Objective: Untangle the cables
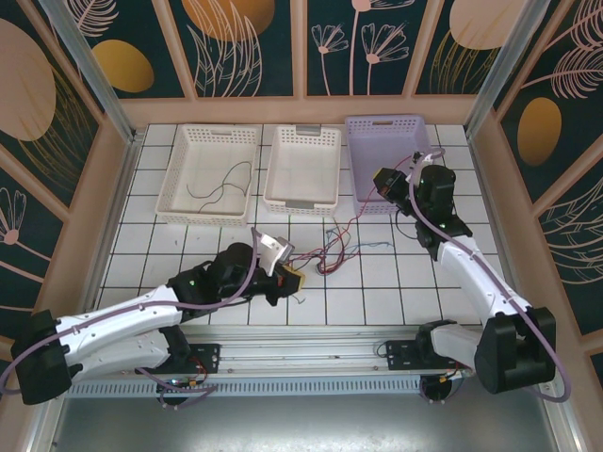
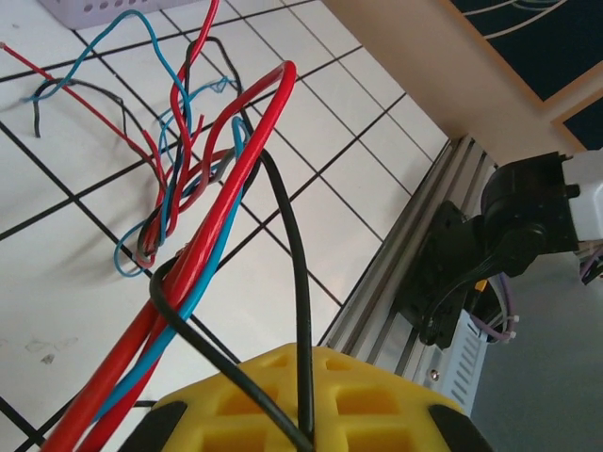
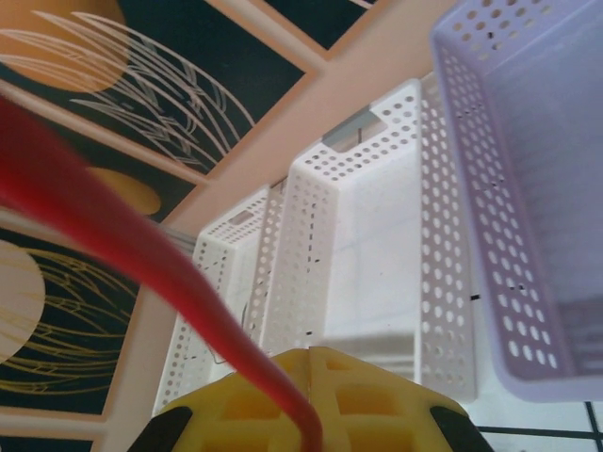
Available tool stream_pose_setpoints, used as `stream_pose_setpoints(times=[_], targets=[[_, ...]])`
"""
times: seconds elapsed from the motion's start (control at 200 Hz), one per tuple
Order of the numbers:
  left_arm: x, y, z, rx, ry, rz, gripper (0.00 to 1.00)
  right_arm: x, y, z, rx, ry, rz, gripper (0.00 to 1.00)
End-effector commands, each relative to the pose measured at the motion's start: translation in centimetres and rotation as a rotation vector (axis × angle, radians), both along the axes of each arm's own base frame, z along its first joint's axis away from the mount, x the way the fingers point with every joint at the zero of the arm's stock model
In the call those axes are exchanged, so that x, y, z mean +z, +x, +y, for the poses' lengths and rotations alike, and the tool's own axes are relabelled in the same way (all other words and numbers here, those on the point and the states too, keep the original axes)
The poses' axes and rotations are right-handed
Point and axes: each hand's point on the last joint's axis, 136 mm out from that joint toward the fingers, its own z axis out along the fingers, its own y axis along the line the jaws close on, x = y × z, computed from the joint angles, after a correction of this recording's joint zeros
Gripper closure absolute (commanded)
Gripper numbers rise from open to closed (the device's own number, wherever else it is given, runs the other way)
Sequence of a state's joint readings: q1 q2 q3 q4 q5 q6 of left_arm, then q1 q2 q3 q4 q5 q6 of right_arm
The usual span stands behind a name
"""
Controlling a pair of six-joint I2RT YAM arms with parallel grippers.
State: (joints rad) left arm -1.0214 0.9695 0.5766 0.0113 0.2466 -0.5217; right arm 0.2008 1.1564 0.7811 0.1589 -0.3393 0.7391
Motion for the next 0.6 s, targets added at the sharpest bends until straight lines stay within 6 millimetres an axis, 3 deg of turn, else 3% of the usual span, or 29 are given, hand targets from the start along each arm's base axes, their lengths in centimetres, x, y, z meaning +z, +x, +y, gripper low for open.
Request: stream_pose_setpoints(times=[0.0,0.335,0.596], targets=[[2.0,-0.3,0.0,-0.024,-0.028,-0.037,1.0,0.4,1.0,-1.4,-0.053,-0.013,-0.013,1.0],[3.5,-2.0,0.4,-0.09,-0.065,-0.019,1.0,-3.0,1.6,-3.6,-0.117,-0.051,0.06,1.0],[5.9,1.3,4.8,0.179,0.017,-0.126,1.0,-6.8,0.8,-9.0,-0.29,-0.052,0.17,1.0]])
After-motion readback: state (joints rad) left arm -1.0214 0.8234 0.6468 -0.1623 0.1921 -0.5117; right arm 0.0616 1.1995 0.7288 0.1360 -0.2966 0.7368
